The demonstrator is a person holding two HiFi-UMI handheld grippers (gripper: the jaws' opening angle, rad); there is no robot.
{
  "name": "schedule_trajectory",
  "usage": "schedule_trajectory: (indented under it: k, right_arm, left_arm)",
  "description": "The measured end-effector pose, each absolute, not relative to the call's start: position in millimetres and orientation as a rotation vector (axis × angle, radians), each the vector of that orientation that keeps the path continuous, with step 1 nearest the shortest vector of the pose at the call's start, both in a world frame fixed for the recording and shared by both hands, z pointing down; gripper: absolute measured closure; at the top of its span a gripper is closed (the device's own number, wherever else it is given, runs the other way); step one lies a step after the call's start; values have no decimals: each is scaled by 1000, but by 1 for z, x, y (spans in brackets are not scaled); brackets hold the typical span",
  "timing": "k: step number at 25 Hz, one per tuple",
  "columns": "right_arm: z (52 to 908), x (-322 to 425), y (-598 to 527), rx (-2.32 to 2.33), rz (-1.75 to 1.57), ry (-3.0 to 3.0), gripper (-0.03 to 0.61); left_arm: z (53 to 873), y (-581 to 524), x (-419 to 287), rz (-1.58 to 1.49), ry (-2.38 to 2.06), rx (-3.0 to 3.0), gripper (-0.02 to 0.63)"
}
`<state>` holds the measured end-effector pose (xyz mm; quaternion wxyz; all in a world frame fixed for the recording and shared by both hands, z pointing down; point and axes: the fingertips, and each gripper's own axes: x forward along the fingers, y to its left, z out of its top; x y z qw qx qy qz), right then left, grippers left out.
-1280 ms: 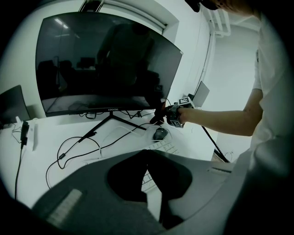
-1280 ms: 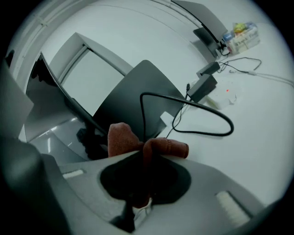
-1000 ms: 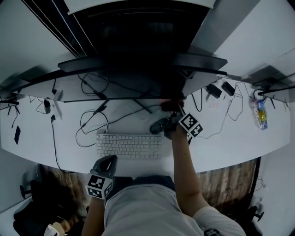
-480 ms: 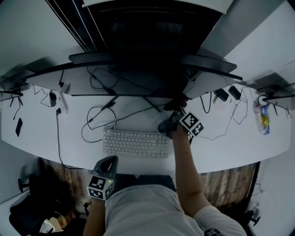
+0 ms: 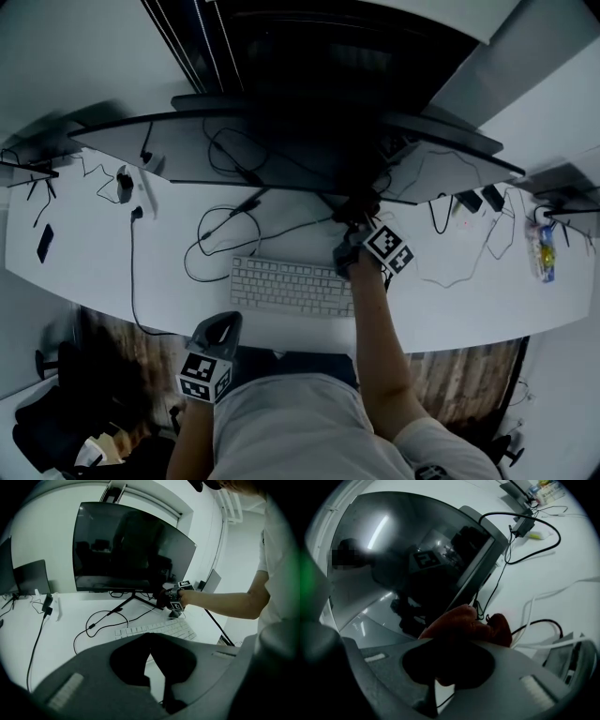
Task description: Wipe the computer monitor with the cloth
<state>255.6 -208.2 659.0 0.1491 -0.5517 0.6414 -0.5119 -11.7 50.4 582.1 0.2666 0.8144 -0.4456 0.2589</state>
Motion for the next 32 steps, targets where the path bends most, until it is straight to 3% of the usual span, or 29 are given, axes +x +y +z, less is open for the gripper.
schedule_trajectory:
  k: [16, 32]
  right_arm:
    - [627, 179, -172, -1516, -1441, 2040, 534]
    - [498, 114, -88, -1513, -955, 2655, 534]
  left_arm:
    - [565, 58, -80, 630, -1234, 2238, 604]
    - [510, 24, -78, 485, -1179, 2440, 604]
